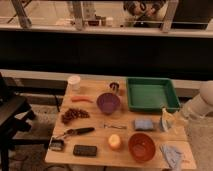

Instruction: Place banana in plastic cup

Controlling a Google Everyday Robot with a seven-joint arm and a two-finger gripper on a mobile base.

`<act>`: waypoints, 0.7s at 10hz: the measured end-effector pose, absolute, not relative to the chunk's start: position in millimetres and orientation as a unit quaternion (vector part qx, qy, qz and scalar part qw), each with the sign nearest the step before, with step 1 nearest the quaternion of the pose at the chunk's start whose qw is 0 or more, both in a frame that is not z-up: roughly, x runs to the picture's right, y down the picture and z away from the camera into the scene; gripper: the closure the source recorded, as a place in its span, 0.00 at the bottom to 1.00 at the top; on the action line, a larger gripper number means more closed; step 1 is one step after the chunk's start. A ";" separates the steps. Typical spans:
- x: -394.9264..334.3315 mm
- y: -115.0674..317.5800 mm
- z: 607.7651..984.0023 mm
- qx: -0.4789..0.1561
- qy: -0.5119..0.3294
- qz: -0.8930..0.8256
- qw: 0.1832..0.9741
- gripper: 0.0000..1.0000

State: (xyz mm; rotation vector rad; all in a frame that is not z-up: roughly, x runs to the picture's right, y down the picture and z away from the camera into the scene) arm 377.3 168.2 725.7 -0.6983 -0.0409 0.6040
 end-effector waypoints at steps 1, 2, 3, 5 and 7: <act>376.5 168.6 725.9 -0.338 -0.019 0.292 0.895 0.86; 375.8 170.0 725.8 -0.339 -0.018 0.291 0.894 0.76; 373.5 170.2 726.1 -0.339 -0.019 0.291 0.895 0.64; 368.6 170.7 726.7 -0.340 -0.022 0.289 0.894 0.46; 362.9 172.6 725.7 -0.343 -0.027 0.287 0.894 0.25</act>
